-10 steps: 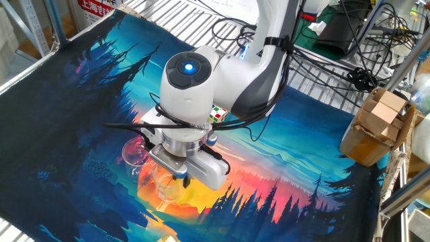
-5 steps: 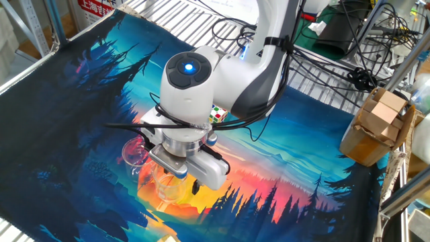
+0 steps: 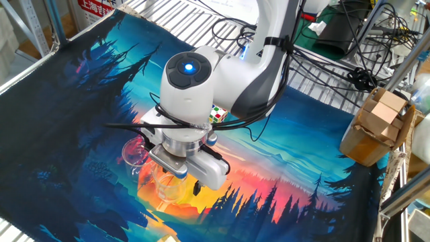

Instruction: Pour the water from one cup into another empty cup

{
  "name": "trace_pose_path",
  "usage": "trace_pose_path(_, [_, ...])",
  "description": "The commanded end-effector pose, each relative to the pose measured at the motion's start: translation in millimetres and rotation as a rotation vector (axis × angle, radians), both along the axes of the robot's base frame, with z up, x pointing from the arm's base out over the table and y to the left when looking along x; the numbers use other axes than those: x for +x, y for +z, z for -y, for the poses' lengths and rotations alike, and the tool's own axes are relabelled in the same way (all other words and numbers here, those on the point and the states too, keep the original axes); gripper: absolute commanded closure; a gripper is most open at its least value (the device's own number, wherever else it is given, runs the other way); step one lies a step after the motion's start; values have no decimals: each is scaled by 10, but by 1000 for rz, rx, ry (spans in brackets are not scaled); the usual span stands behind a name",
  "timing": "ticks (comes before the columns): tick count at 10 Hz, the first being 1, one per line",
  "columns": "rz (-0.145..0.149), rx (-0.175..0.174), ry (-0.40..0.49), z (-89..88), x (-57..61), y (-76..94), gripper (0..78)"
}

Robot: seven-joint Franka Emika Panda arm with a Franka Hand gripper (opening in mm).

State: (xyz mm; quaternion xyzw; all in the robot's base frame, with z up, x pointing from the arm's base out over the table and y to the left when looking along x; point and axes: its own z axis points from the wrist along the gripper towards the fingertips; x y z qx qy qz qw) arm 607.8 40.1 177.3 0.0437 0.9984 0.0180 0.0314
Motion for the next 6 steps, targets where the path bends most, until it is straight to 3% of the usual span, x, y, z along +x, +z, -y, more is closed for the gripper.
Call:
trace_pose_path(1, [-5,6,-3,-40,-88,-123,1])
trace_pose_path(6, [-4,8,2,-64,-131,-169,1])
